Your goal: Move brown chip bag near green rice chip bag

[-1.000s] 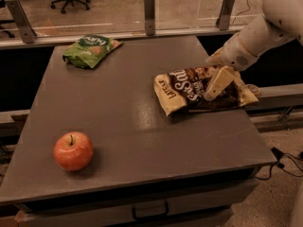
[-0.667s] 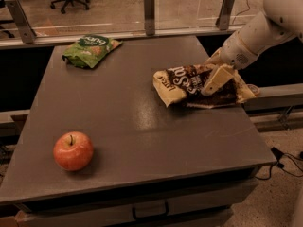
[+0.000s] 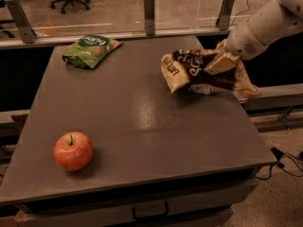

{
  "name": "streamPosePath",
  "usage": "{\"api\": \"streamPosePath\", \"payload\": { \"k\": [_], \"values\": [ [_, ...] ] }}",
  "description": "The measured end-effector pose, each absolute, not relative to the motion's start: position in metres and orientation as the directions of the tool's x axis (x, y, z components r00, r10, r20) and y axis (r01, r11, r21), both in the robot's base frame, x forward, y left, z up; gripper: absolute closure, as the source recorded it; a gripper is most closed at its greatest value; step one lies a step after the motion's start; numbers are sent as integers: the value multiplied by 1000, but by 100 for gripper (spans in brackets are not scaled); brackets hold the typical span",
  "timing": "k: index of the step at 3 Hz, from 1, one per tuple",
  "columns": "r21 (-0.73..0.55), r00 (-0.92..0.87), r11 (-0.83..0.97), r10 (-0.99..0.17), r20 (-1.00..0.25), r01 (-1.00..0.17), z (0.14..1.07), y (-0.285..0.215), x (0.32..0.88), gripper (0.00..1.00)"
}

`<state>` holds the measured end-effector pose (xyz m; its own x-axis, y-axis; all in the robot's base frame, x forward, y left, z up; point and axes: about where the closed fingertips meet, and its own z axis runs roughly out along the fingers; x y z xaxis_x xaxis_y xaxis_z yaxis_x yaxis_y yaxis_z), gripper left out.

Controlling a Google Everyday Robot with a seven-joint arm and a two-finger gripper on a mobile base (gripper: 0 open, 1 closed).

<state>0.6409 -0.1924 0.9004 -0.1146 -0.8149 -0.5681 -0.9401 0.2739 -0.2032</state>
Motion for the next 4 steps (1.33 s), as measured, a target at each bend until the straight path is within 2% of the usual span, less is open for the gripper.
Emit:
{"api": "streamPosePath", "payload": {
  "k": [1,2,4],
  "values": [
    [-300,-75,300,-809,-583,-906,938,-194,648,100],
    [-300,-75,300,-809,-583,-906,938,-194,648,100],
    [-235,-73,336,-697,-713,-912,940,-87,689,100]
  ]
}}
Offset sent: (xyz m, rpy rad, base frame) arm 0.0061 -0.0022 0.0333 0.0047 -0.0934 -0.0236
